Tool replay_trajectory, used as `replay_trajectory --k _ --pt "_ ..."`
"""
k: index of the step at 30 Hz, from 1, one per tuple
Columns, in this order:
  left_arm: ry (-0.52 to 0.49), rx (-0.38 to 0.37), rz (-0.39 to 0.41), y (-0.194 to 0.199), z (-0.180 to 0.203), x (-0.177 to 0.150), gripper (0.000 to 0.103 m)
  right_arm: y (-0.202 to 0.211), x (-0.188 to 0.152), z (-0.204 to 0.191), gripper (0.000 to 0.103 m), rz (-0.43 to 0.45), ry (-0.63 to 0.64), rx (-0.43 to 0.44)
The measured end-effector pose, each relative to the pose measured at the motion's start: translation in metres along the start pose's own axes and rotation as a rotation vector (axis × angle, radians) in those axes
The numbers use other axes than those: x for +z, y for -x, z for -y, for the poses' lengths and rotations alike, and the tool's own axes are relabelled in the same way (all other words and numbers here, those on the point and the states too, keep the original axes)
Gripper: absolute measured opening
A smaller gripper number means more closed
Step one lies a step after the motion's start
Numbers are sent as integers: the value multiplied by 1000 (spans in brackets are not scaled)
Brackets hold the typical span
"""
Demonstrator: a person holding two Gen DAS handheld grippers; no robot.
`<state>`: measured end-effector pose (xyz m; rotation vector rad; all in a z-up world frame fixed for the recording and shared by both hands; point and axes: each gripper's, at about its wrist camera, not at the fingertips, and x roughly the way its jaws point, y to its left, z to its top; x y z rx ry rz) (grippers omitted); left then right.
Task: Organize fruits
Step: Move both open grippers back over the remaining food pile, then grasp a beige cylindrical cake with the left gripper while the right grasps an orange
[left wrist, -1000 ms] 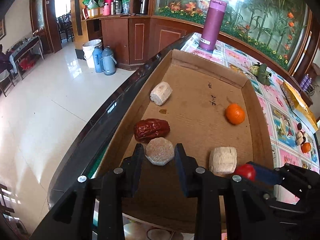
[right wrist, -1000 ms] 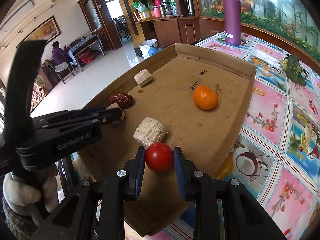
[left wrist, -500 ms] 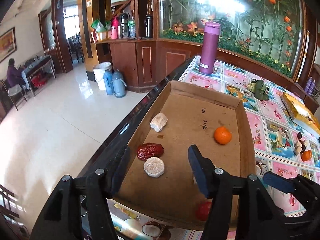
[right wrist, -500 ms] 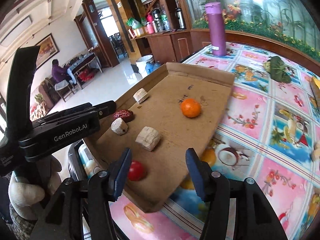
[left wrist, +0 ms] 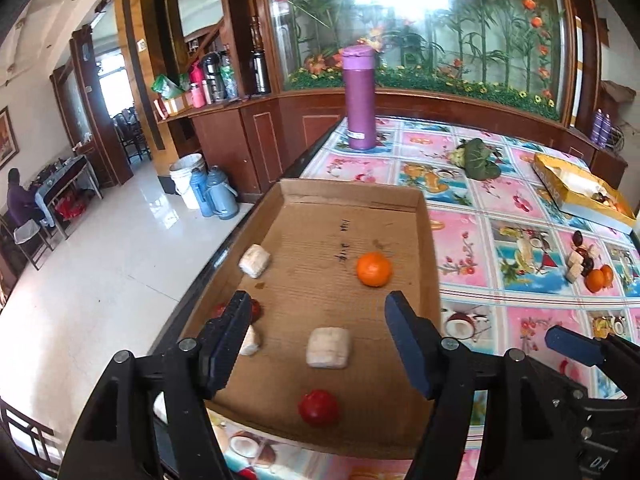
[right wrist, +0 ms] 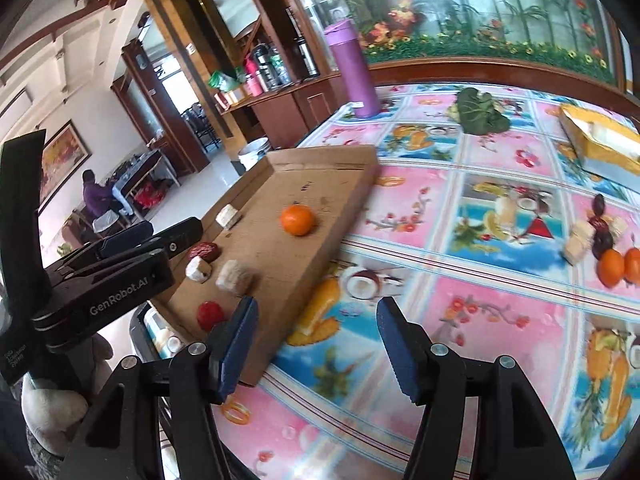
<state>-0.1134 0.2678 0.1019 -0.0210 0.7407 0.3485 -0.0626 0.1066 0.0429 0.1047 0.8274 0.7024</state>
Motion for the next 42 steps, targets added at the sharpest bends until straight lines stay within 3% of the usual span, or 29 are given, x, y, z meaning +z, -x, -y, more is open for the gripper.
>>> replay_trajectory --k 5,11,13,17,21,23,32,33,35,42 --pt "12 -156 -33 -3 28 9 71 42 -8 59 66 47 -59 -133" --pt "-64 -253 -112 -19 76 -3 71 101 -19 164 66 49 -179 -426" --pt "-82 -291 -140 -24 91 -8 71 115 -17 192 66 48 -234 -478" --pt "-114 -342 -172 -29 121 -9 71 121 2 221 66 61 -296 -484" --pt "-158 -345 -158 -25 140 -9 71 94 23 219 66 55 -234 -484" --pt "-175 -349 -155 -25 146 -8 71 78 28 224 55 42 -209 -511" --pt "-214 -493 -168 -55 205 8 67 49 20 246 53 18 -262 -405" --pt "-233 -507 -172 -61 216 10 64 48 19 248 50 12 -269 -397" --pt "-260 -521 -182 -71 235 10 63 49 18 251 34 16 -273 -396" --pt "-293 -589 -195 -99 276 13 63 54 16 256 34 28 -309 -402"
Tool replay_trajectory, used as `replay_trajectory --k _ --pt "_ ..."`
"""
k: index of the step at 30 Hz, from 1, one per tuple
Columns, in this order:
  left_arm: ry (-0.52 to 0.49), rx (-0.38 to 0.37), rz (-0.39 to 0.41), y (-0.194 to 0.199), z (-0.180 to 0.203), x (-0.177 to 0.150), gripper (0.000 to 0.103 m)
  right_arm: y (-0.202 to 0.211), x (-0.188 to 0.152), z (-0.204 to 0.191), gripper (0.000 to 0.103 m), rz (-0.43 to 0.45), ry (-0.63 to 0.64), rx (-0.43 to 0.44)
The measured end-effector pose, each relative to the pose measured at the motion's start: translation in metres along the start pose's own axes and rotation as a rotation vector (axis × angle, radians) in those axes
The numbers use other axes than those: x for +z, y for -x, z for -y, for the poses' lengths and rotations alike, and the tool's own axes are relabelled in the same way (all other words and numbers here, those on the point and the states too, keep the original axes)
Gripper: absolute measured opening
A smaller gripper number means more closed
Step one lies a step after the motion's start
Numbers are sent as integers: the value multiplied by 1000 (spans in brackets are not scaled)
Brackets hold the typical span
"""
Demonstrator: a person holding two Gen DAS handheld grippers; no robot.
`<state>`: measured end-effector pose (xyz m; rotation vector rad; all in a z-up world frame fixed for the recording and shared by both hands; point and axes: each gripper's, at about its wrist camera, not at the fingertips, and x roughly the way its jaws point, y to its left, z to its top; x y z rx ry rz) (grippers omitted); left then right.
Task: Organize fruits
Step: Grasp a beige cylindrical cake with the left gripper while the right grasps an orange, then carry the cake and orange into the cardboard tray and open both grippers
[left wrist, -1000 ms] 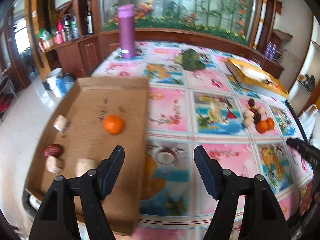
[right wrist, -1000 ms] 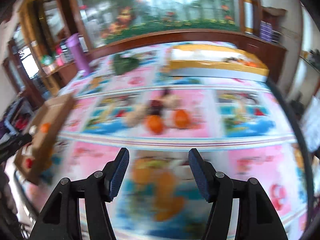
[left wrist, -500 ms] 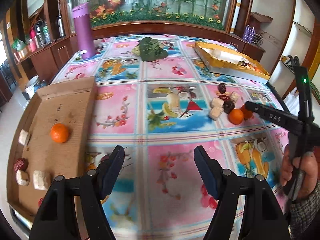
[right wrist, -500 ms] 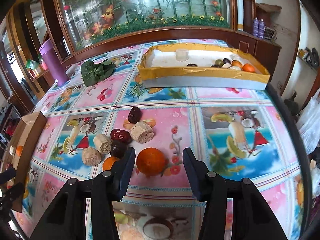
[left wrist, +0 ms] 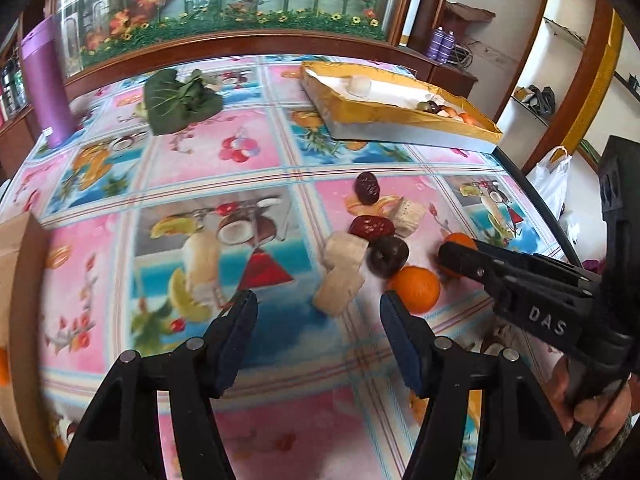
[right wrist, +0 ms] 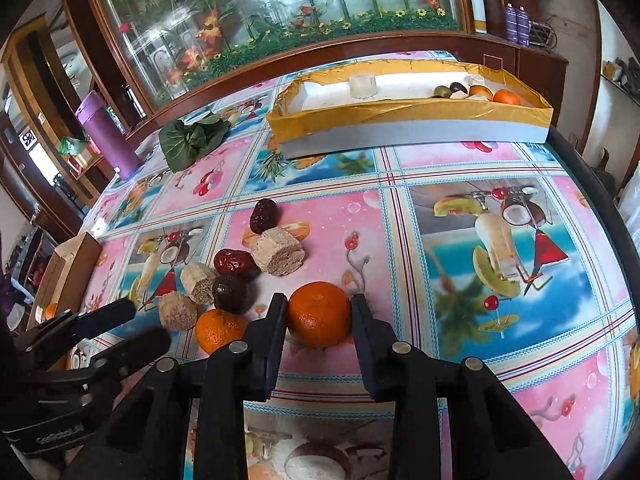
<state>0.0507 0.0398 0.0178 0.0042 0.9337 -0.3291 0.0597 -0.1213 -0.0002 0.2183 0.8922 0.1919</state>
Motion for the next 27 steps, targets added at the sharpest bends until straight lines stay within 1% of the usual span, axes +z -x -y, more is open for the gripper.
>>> replay_trajectory --k 3,5,6,7,8,10,14,17,20,24,27 --pt "0 5 -19 -12 2 1 62 0 0 -1 34 3 3 -6" --pt "-14 7 -9 -11 5 1 55 1 -1 -2 34 10 6 -19" --pt "-20 17 -5 -11 6 0 49 1 -1 -2 34 14 7 -29" --pt "-24 23 -3 -11 7 0 41 1 -1 -1 34 17 6 -37" --pt "-31 38 3 -10 7 -1 37 2 -1 -1 34 19 4 -39" --pt "-28 27 8 -10 6 -1 15 2 -1 1 34 19 -4 -37" --pt "-8 18 9 -10 3 -2 15 2 0 1 34 25 -7 -38" --pt "2 17 19 -1 1 -2 15 3 0 2 34 35 -10 -39" --pt "10 21 47 17 -3 -3 15 7 1 3 34 52 -17 -28" --pt "55 30 96 51 -20 -8 16 11 2 3 34 75 -21 -6" --pt "80 70 132 73 -37 -17 16 11 2 2 34 81 -23 -4"
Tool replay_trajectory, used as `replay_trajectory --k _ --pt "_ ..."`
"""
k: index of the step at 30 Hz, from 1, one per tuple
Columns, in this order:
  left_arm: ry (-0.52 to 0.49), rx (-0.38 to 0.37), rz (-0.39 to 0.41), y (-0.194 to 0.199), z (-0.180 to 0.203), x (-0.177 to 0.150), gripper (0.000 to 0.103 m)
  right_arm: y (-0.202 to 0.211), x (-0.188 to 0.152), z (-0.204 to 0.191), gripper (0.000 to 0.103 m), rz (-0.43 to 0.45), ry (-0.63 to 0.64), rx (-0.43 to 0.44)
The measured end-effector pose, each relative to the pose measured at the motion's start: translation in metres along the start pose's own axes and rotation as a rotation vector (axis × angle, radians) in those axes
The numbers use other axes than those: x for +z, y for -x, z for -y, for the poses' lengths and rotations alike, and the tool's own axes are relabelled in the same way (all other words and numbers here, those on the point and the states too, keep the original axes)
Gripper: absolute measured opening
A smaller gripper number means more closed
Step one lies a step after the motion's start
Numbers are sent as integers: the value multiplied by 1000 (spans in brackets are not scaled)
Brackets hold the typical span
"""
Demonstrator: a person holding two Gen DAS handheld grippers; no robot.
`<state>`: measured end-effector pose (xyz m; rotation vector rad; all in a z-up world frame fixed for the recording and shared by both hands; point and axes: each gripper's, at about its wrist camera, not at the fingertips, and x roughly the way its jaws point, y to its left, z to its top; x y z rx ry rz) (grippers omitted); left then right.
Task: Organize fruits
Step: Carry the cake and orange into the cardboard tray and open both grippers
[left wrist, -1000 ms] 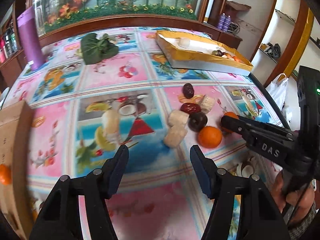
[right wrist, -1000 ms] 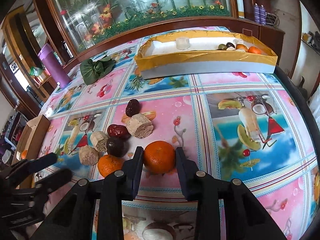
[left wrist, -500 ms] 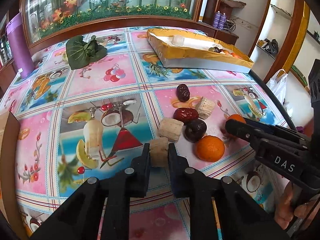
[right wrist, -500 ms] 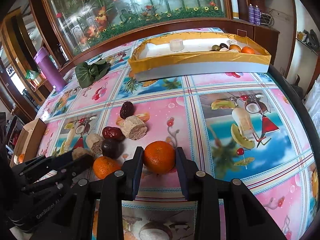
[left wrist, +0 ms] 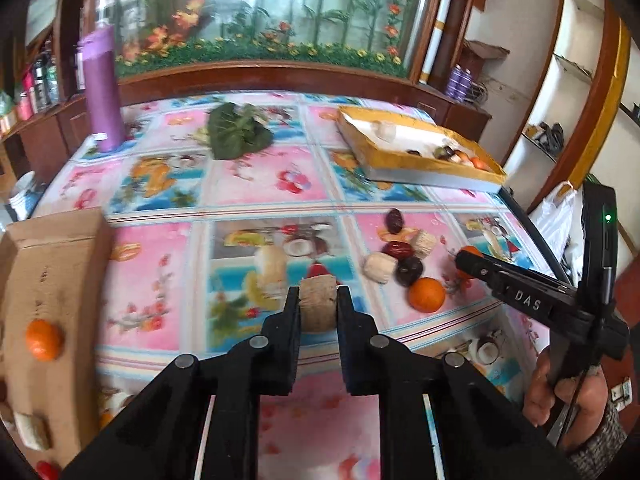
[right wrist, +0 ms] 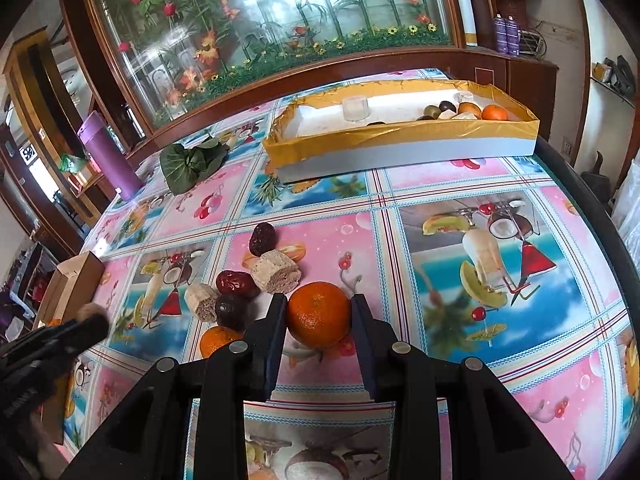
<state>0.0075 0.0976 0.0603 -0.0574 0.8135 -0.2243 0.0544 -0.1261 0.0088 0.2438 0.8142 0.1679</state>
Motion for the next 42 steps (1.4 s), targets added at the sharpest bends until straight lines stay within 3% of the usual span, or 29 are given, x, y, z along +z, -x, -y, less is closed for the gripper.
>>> replay_trajectory --k 3,8,12,15,18,23,28,34,39,42 --pt "36 70 24 20 -29 -8 16 0 0 1 34 6 -7 -8" --pt "183 139 56 58 -96 -23 16 1 -1 2 34 21 -6 -41" --pt "227 235 68 87 -145 -29 16 12 0 -12 34 51 58 -106" --pt "228 325 37 95 -180 -30 16 36 6 -36 34 81 108 -81" --pt "252 364 0 92 -212 -30 16 59 15 -81 34 110 186 -15" --pt "311 333 -64 74 -245 -34 16 59 17 -181 35 68 336 142" --pt "333 317 -99 61 -255 -38 16 23 -12 -276 35 -51 426 300" --pt "381 280 -74 67 -266 -41 16 -12 -59 -352 35 -146 576 329" --pt "419 245 -51 74 -273 -43 17 -36 -79 -371 35 -188 638 302" --pt "439 233 -33 80 -274 -46 27 -48 -89 -379 35 -213 657 285"
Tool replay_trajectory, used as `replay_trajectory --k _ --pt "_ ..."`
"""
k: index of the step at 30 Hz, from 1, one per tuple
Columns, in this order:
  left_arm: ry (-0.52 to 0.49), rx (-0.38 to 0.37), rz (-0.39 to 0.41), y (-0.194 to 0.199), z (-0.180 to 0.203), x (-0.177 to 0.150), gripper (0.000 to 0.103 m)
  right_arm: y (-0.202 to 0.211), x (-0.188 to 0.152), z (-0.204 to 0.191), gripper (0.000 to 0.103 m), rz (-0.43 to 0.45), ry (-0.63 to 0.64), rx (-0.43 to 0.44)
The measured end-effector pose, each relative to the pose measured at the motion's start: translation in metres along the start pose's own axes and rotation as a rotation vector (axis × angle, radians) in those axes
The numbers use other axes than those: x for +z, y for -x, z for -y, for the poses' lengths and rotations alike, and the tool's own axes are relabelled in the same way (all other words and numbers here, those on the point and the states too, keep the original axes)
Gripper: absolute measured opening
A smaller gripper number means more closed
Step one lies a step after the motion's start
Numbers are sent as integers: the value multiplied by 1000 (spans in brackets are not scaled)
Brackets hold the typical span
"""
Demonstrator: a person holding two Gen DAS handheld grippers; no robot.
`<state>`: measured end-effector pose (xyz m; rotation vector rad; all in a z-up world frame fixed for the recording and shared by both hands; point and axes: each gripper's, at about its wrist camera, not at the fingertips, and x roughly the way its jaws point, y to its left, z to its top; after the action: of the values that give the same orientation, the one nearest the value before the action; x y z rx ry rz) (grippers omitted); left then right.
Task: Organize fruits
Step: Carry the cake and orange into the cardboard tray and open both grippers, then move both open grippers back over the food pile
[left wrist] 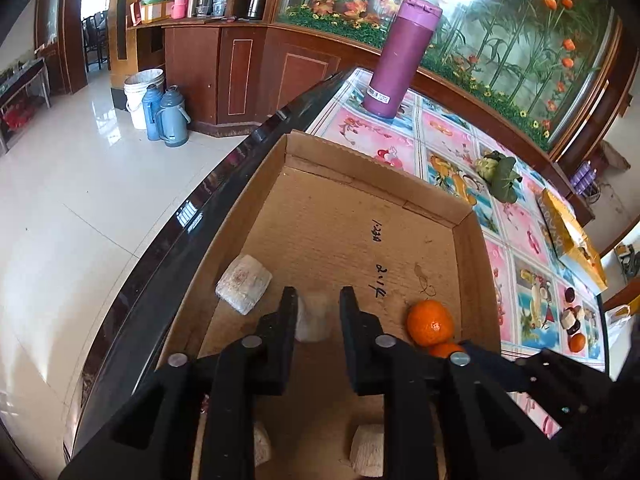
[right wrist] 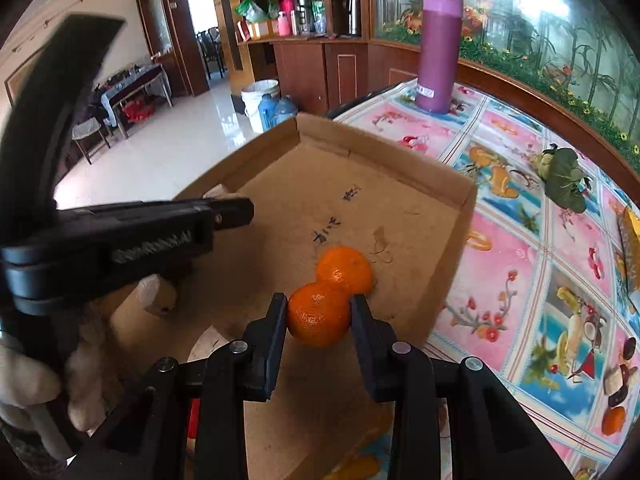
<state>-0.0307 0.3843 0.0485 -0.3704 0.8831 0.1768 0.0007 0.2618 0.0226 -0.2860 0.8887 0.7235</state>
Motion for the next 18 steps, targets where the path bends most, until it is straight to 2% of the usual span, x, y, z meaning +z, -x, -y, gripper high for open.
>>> replay_trajectory --k 1,4,8,9,11,13,15,16,18 --pt "12 -7 10 5 -2 -1 33 -3 -1 -2 36 -4 6 -5" --pt "29 -14 43 18 -6 -3 38 -10 -2 -4 37 -8 6 -6" --pt "42 16 91 38 -8 -9 42 -2 -3 -2 53 18 -9 11" --pt "41 43 109 46 -6 -12 43 3 -3 -1 54 30 -17 17" --pt "29 109 155 63 1 -19 52 18 -6 3 55 66 -42 21" --pt "25 195 222 84 12 -29 75 39 -15 12 63 114 -88 1" --pt "18 288 289 101 25 -39 89 60 -26 23 70 160 -144 -18" --pt "11 323 324 107 33 -43 95 70 -34 31 71 184 -181 -25" --pt "-13 338 359 116 47 -49 96 86 -46 46 72 213 -247 -40"
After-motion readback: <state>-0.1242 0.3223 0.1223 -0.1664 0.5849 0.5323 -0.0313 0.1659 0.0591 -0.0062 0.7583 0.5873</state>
